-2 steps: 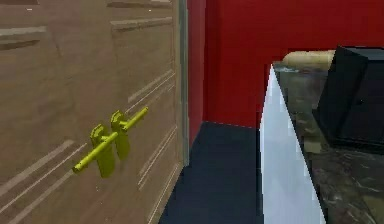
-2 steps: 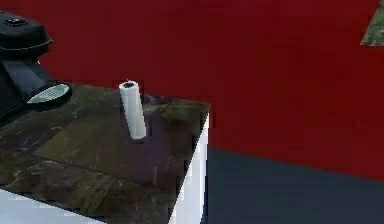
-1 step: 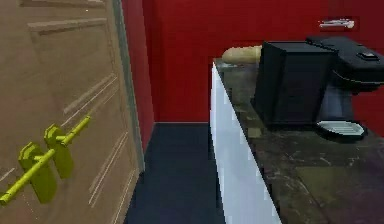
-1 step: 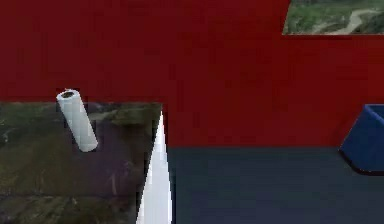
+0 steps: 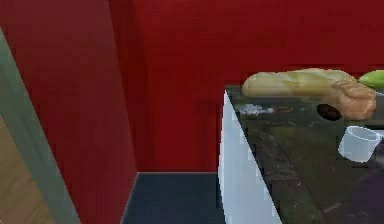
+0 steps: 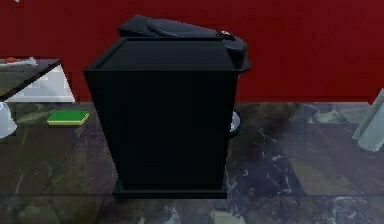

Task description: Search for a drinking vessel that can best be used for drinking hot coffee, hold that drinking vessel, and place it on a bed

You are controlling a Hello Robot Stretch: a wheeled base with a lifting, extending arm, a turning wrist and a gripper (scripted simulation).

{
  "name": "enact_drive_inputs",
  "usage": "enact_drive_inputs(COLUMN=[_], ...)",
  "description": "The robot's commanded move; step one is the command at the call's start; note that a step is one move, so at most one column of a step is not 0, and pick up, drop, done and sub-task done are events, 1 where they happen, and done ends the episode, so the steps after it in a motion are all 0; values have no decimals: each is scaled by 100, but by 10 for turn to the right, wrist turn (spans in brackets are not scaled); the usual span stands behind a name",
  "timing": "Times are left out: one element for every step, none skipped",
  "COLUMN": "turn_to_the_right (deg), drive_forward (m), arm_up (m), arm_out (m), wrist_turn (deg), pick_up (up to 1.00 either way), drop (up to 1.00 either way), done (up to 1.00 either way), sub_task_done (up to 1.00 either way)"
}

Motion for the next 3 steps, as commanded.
enact_drive_inputs(turn_to_the_right=[-30,0,-360], drive_forward=[0,5,0], arm_up=[0,0,0], arm_out=[0,0,0], wrist_turn=[0,0,0], pick_up=[0,0,0], drop=[0,0,0], done=[0,0,0], sub_task_done=[0,0,0])
